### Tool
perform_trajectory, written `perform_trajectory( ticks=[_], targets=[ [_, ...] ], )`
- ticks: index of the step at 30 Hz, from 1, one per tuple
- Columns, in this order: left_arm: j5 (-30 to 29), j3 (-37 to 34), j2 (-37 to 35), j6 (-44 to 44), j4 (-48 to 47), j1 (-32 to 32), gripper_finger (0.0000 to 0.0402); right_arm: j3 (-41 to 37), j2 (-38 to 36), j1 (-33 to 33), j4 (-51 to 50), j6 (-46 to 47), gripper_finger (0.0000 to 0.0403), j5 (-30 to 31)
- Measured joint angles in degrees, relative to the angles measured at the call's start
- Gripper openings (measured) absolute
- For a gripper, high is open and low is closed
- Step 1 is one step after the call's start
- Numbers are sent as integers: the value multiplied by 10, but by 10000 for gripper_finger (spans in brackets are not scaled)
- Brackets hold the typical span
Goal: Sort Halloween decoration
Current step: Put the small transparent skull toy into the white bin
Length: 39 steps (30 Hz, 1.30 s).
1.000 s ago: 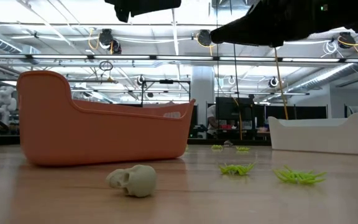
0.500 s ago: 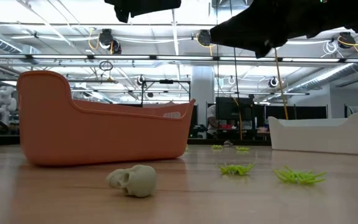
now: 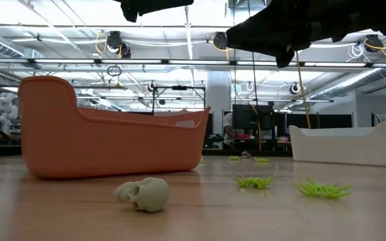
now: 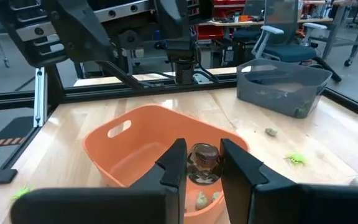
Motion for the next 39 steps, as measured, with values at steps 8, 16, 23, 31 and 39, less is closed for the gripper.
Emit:
perform_trajectory(
  ticks=[8, 16, 23, 31, 39],
  targets=[
    [0, 0, 0, -1, -8, -8, 209, 0, 0, 2, -5, -84, 53, 0],
    [104, 0, 0, 1, -34, -11, 209, 0, -24, 2, -70, -161, 53, 16],
    [105, 0, 0, 8, -55, -7, 209, 0, -100, -2, -220, -172, 53, 65],
    [105, 0, 0, 24, -61, 2, 209, 0, -205, -39, -364, -149, 53, 65],
    [104, 0, 0, 27, -63, 16, 209, 0, -304, -127, -513, -141, 53, 62]
  ],
)
